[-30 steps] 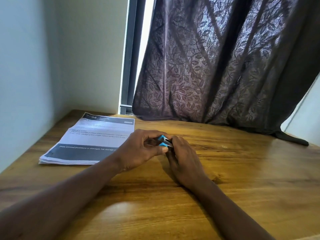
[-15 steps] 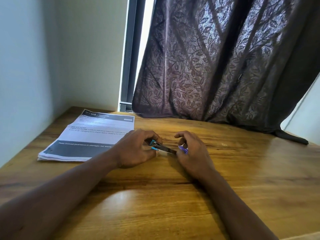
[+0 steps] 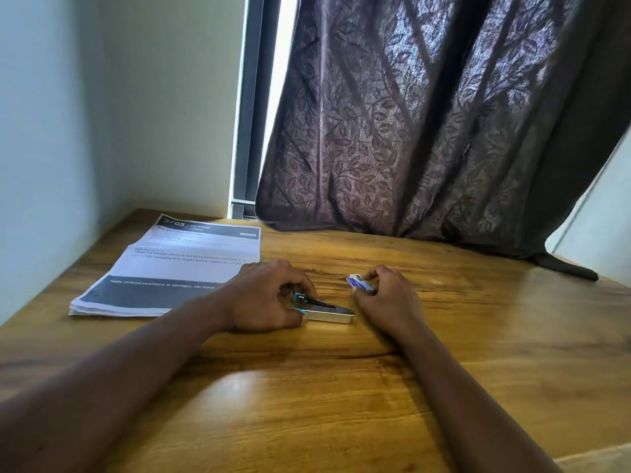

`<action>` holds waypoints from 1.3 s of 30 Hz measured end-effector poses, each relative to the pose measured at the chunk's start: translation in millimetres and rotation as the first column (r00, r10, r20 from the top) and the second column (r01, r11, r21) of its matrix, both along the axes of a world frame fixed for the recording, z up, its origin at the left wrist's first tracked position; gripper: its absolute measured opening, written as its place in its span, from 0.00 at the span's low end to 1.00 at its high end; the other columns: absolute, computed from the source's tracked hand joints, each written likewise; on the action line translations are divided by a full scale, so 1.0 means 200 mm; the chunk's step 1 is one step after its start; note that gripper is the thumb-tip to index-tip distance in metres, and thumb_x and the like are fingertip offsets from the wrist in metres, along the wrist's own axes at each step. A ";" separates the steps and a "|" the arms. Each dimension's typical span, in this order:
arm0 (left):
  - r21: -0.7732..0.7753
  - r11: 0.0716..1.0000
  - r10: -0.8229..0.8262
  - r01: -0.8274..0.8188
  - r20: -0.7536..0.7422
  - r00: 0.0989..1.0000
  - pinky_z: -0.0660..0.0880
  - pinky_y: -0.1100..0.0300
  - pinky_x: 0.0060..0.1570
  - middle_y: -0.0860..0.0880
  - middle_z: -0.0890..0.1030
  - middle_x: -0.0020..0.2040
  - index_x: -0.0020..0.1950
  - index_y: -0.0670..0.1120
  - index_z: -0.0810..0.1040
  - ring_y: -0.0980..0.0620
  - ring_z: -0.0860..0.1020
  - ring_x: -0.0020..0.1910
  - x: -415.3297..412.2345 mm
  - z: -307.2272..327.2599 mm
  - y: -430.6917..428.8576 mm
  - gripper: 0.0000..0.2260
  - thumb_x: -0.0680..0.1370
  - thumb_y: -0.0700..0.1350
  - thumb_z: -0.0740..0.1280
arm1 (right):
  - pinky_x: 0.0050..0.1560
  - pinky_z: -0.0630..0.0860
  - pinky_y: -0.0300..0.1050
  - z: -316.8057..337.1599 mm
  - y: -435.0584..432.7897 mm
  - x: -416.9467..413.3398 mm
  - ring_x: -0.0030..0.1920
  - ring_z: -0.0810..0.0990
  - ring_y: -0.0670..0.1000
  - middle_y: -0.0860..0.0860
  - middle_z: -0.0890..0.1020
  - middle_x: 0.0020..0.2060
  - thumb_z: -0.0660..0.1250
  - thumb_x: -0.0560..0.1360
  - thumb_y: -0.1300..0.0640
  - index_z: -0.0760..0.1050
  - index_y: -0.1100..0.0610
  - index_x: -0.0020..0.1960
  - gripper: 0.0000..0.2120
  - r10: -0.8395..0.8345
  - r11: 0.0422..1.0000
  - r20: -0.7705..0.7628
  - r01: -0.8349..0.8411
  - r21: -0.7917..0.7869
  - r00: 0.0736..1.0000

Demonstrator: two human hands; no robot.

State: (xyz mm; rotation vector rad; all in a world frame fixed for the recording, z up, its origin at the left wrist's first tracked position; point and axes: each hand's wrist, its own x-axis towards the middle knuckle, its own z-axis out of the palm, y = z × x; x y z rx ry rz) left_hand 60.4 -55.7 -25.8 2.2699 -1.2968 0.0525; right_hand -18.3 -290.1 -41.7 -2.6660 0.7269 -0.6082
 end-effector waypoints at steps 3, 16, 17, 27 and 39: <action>0.058 0.998 -0.011 0.009 0.023 1.000 0.71 0.49 0.65 0.58 0.78 0.60 0.65 0.60 0.78 0.57 0.74 0.58 -0.01 0.00 0.01 0.25 0.71 0.68 0.68 | 0.59 0.75 0.51 -0.01 0.00 0.04 0.58 0.75 0.52 0.50 0.78 0.58 0.66 0.77 0.39 0.74 0.48 0.62 0.18 0.004 0.999 0.009 -0.003 -0.046 1.000; 0.005 0.561 0.791 -0.828 0.292 0.537 0.71 0.42 0.65 0.44 0.77 0.68 0.70 0.52 0.75 0.41 0.75 0.67 0.32 0.02 0.34 0.31 0.76 0.71 0.59 | 0.53 0.79 0.54 0.16 0.46 0.28 0.51 0.81 0.52 0.49 0.83 0.49 0.63 0.79 0.39 0.78 0.51 0.56 0.17 0.369 0.928 0.090 -0.373 0.024 0.925; 0.034 0.537 0.805 -0.843 0.280 0.524 0.70 0.41 0.66 0.44 0.76 0.69 0.71 0.52 0.74 0.41 0.74 0.69 0.34 0.00 0.36 0.32 0.76 0.72 0.58 | 0.52 0.80 0.53 0.18 0.51 0.34 0.50 0.82 0.54 0.51 0.84 0.49 0.64 0.78 0.40 0.78 0.52 0.55 0.16 0.360 0.924 0.080 -0.367 0.106 0.929; 0.203 0.553 0.807 -0.808 0.108 0.580 0.60 0.36 0.71 0.42 0.67 0.77 0.76 0.50 0.66 0.39 0.63 0.76 0.36 -0.09 0.40 0.35 0.77 0.71 0.55 | 0.45 0.71 0.45 0.20 0.75 0.63 0.59 0.78 0.55 0.53 0.80 0.62 0.75 0.72 0.46 0.72 0.55 0.67 0.27 0.200 0.964 -0.139 -0.169 0.204 0.970; 0.185 0.586 0.792 -0.789 0.076 0.606 0.57 0.37 0.73 0.41 0.64 0.79 0.76 0.49 0.65 0.39 0.60 0.78 0.34 -0.07 0.41 0.34 0.78 0.69 0.55 | 0.50 0.76 0.47 0.19 0.79 0.65 0.60 0.78 0.55 0.55 0.79 0.63 0.77 0.72 0.45 0.70 0.58 0.68 0.31 0.118 0.963 -0.105 -0.088 0.255 0.988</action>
